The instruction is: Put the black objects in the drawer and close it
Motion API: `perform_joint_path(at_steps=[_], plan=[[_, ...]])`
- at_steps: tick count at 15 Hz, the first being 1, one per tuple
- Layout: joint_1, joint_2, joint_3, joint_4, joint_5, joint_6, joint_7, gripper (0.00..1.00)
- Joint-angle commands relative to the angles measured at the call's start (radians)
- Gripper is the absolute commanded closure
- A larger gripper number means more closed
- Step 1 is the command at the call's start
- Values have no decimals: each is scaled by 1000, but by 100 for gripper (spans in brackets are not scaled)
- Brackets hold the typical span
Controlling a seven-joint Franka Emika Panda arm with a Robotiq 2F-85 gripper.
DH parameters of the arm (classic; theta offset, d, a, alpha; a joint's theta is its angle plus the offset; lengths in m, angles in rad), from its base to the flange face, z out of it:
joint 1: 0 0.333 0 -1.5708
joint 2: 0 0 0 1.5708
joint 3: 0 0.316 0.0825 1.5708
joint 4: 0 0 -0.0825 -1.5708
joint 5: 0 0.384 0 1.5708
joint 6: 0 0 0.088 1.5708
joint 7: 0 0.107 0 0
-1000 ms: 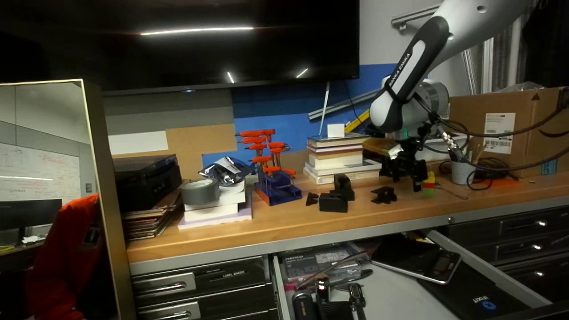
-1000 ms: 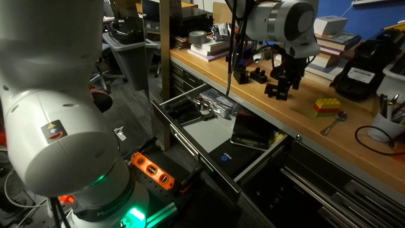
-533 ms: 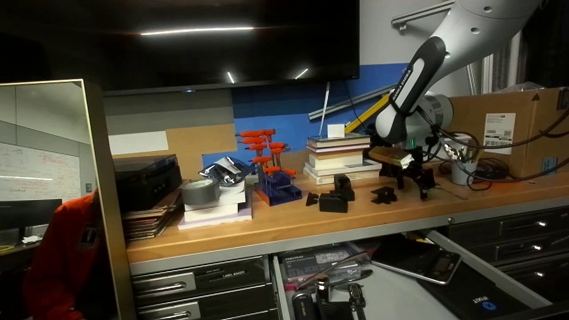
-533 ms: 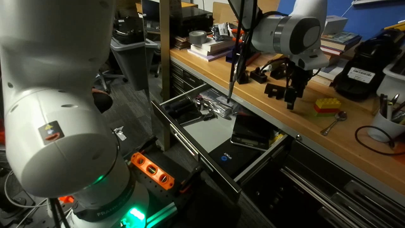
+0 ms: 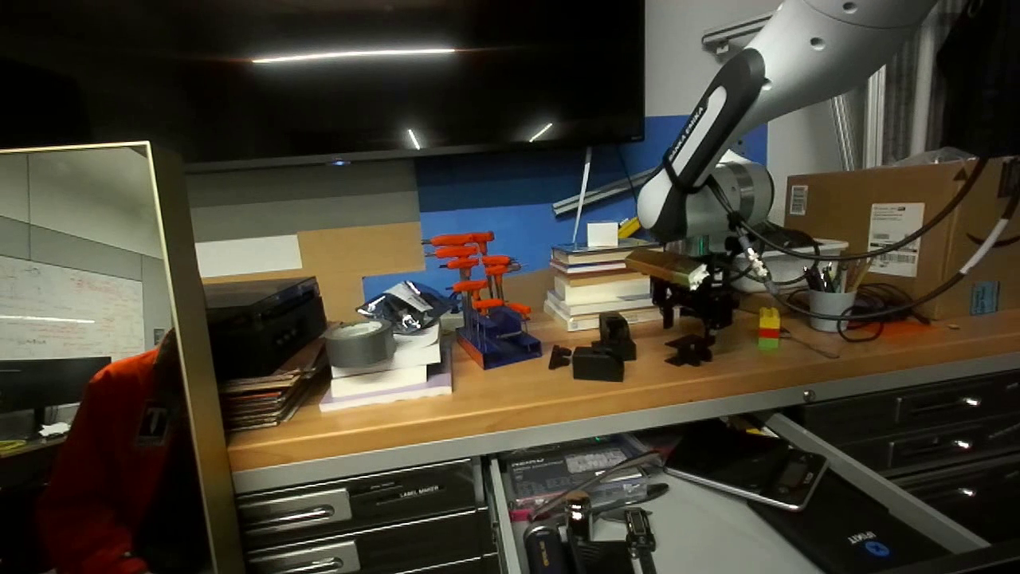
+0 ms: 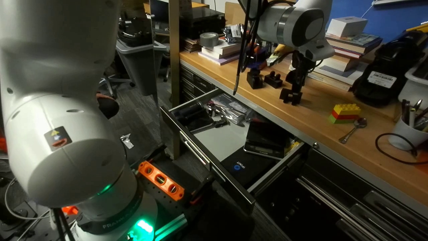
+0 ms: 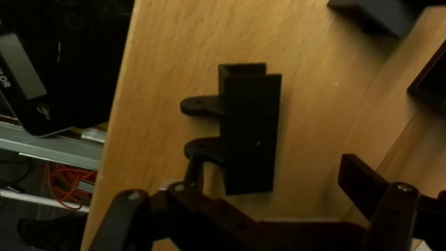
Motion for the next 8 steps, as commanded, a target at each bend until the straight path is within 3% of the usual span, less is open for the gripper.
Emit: perform_joint_path(at_steps=[1, 8], plan=[[-21, -1, 37, 39, 105, -77, -146, 0], [-6, 19, 21, 76, 140, -162, -235, 0]])
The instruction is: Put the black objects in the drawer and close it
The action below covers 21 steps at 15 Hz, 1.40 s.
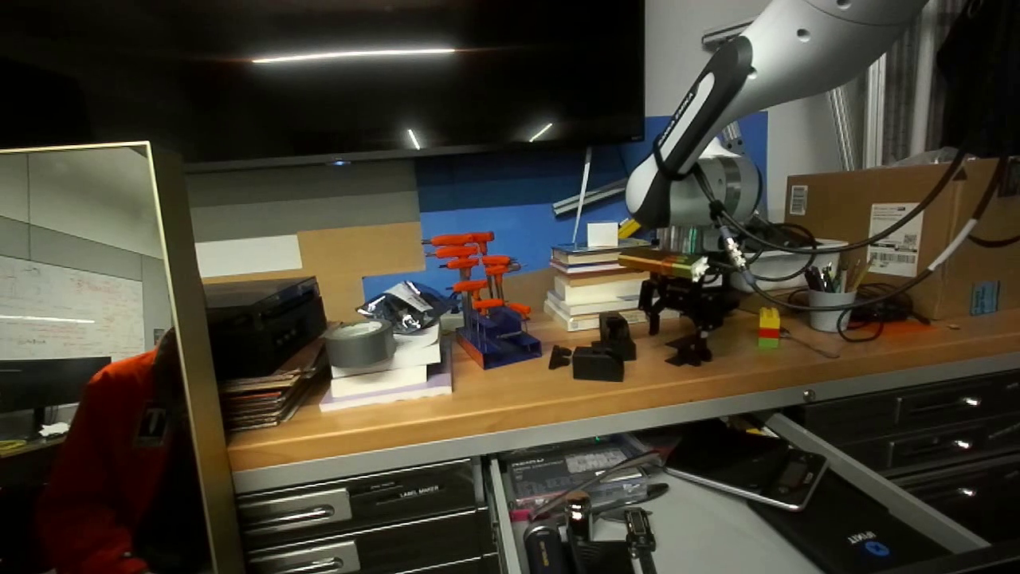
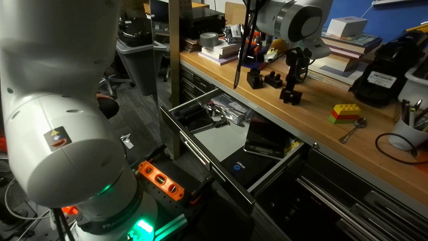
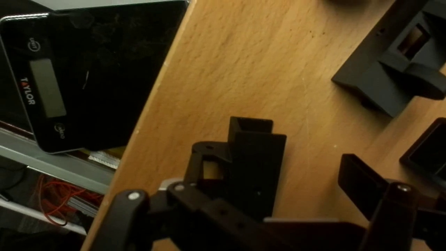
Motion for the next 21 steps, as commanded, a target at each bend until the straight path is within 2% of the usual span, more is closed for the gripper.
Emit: perform_joint_path(at_steps=[1, 7, 8, 9, 10, 16, 17, 18, 21], plan=[[-4, 21, -5, 45, 31, -34, -55, 0], [-4, 54, -12, 59, 30, -23, -76, 0], [2, 57, -18, 57, 19, -9, -71, 25], [5, 59, -21, 57, 9, -7, -75, 27], [8, 61, -23, 58, 7, -4, -71, 34], [19, 54, -30, 49, -7, -11, -77, 81], [27, 42, -35, 37, -26, -24, -84, 81], [34, 32, -37, 25, -41, -40, -92, 77], [65, -35, -43, -53, -95, -91, -109, 77]])
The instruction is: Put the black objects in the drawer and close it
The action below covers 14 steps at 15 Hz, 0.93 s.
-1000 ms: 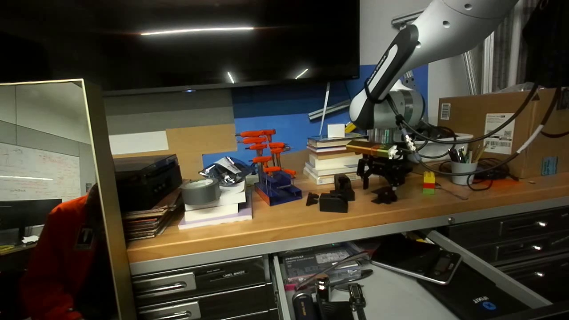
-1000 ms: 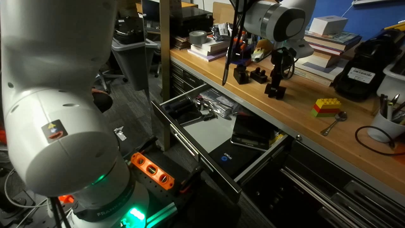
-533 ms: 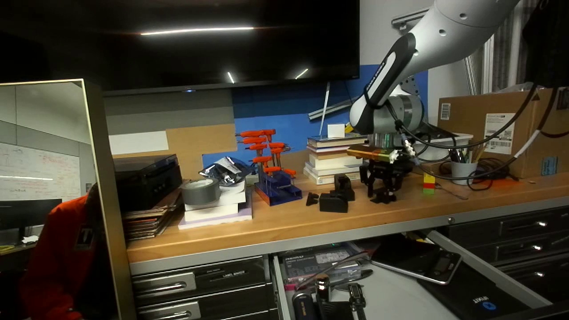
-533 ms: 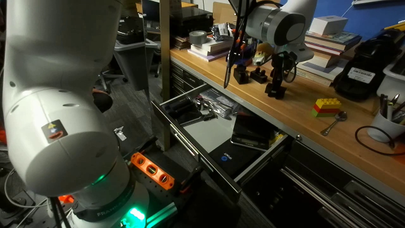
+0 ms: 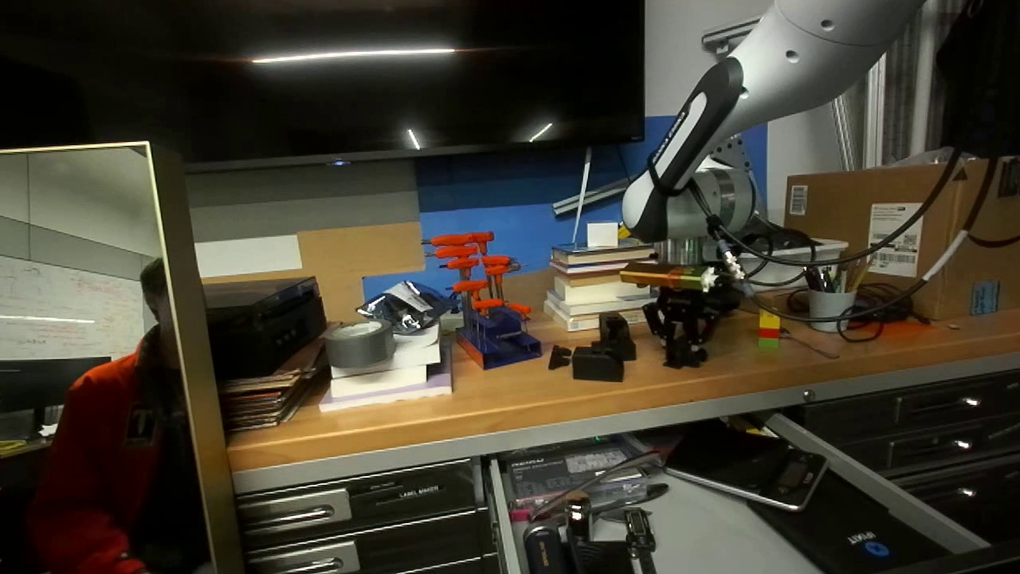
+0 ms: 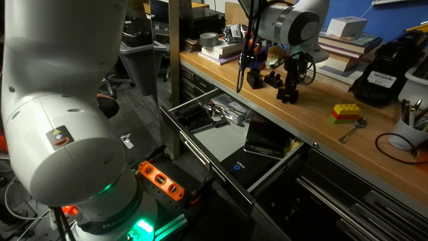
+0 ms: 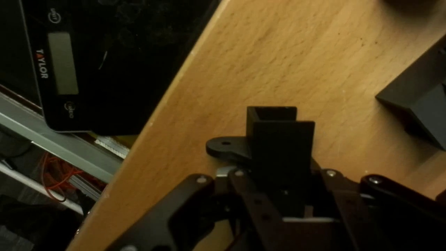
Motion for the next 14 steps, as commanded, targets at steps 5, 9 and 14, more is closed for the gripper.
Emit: perform_joint_path(at_steps=[5, 9, 14], plan=[[94, -277, -8, -333, -130, -70, -47, 77], [106, -410, 27, -510, -143, -74, -128, 78], [103, -476, 62, -667, -135, -39, -95, 78]])
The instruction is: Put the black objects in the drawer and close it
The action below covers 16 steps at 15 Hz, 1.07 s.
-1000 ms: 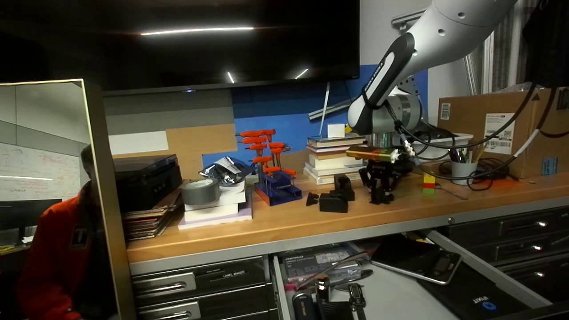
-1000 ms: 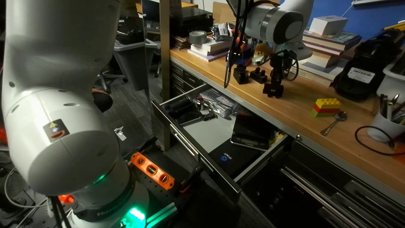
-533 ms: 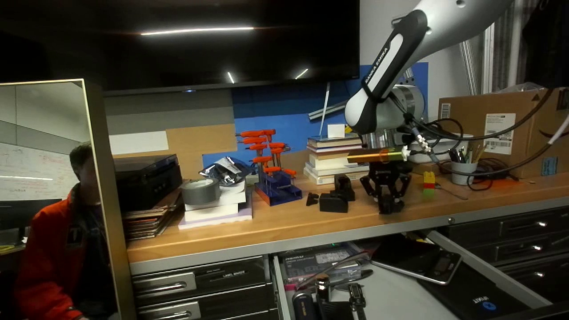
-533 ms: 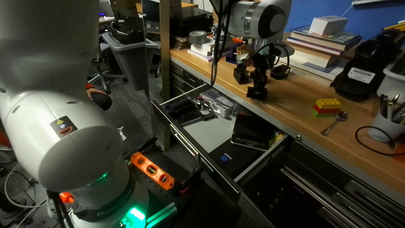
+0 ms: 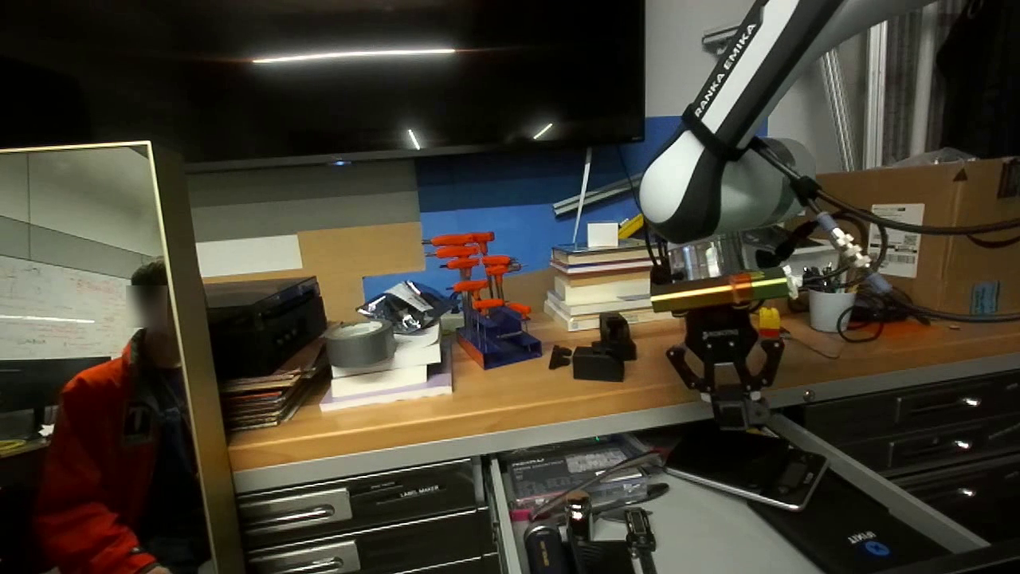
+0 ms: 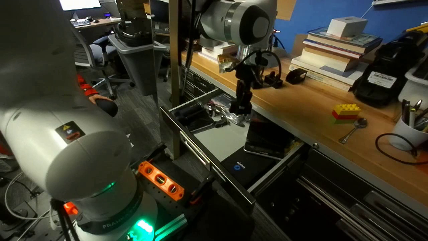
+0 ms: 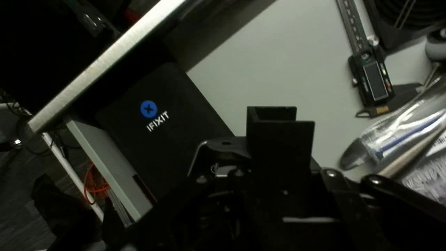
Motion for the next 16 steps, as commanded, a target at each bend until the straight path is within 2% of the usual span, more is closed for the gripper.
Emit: perform_joint_path(at_steps=[1, 8, 12, 16], plan=[[-3, -59, 23, -125, -2, 64, 42, 78], [8, -10, 39, -291, 48, 375, 331, 77], [16, 12, 39, -379, 119, 547, 453, 78], [26, 55, 37, -425, 180, 671, 521, 78]])
